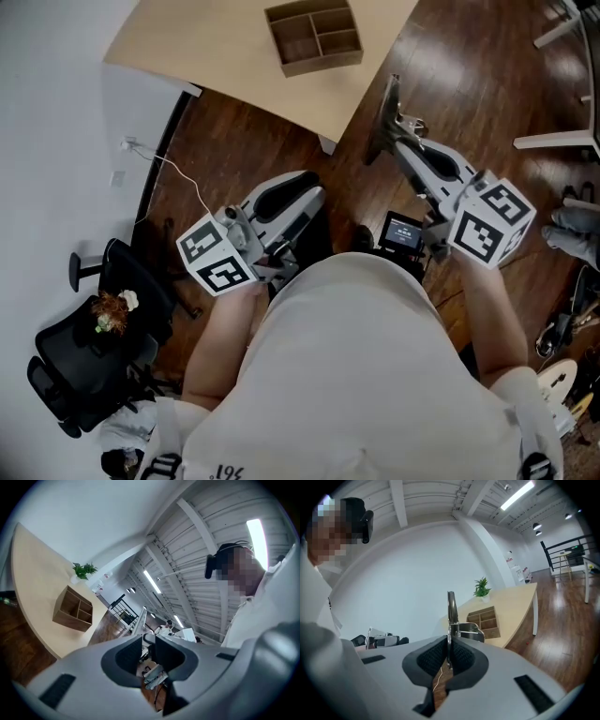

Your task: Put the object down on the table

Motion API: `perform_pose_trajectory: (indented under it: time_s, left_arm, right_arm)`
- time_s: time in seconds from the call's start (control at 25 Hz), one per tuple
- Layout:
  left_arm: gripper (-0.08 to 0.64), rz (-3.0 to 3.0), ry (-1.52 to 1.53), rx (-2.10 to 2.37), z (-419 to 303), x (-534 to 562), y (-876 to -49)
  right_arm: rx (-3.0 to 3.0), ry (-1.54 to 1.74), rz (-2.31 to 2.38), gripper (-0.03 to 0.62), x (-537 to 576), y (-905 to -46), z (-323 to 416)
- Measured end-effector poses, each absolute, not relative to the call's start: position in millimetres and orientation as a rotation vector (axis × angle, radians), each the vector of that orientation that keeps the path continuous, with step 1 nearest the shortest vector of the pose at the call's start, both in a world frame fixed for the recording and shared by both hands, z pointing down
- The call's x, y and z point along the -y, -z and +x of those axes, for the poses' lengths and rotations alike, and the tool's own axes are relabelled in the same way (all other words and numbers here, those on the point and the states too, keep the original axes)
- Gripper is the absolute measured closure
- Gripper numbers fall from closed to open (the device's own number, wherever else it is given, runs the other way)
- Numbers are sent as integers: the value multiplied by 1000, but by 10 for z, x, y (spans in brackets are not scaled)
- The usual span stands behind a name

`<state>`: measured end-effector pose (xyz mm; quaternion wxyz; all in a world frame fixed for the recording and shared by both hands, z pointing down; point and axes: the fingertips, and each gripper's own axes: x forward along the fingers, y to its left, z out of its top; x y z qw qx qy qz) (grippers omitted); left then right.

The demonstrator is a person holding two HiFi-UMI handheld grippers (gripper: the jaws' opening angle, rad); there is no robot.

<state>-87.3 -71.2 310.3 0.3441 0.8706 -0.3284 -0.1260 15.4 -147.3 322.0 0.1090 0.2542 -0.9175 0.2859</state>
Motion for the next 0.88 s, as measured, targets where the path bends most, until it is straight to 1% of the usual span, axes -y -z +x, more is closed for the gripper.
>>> perform_pose_trajectory:
  time_s: [0.16,0.32,0.64,0.88]
  left_arm:
    - [476,2266,320,815,-1290,1046,-3082]
    - [476,2240,311,784,-1684,1470,-3233]
    - [476,2249,307,751,-1703,1544,-3207]
    - [476,2253,330,825,-1746,1575,-3140]
  right_arm:
    - [2674,-839,810,588,1798,-3202,-178]
    - [2632,-852,834,588,2194,-3366,-535]
    - [2617,-819,853,588,2273,-3337,-580]
    - [2637,-781,786,588,2310,-3247,-665]
